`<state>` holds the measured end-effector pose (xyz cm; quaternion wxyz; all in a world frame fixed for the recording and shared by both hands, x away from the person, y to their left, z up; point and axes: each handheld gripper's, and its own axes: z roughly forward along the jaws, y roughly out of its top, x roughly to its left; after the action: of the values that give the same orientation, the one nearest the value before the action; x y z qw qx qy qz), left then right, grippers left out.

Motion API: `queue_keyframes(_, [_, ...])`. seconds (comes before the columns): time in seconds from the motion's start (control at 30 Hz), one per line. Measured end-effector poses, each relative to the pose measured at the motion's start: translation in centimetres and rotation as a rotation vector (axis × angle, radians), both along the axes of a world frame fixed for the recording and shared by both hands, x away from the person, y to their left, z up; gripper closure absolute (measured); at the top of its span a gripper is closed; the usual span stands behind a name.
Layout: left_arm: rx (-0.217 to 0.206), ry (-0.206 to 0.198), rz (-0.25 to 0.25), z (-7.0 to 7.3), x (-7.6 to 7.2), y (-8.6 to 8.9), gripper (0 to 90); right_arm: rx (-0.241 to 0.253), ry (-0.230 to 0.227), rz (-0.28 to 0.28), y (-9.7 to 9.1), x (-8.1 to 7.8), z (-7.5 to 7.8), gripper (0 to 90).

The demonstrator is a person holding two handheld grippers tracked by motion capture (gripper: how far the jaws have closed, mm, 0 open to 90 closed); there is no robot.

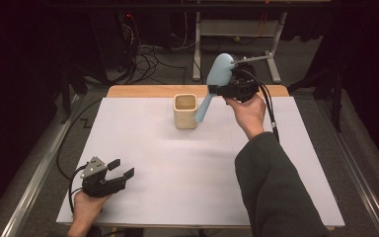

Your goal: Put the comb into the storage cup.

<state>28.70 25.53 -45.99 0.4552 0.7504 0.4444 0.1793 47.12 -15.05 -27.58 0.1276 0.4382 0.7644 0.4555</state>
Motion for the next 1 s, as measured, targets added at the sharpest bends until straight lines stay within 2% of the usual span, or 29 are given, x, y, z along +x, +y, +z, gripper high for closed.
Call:
queue_keyframes(0.17, [-0.004,0.000,0.001,0.0,0.1,0.1,33.8,-0.017,-0.012,0.008,0.5,0.1,0.4,55.2])
queue_keyframes(0.37, [-0.004,0.001,-0.001,0.0,0.1,0.0,33.8,-0.007,-0.010,0.003,0.8,0.4,0.8,55.3])
queue_keyframes(1.0, [-0.002,0.000,-0.007,0.0,0.0,0.0,33.8,-0.015,-0.005,-0.015,1.9,1.9,0.7,55.2])
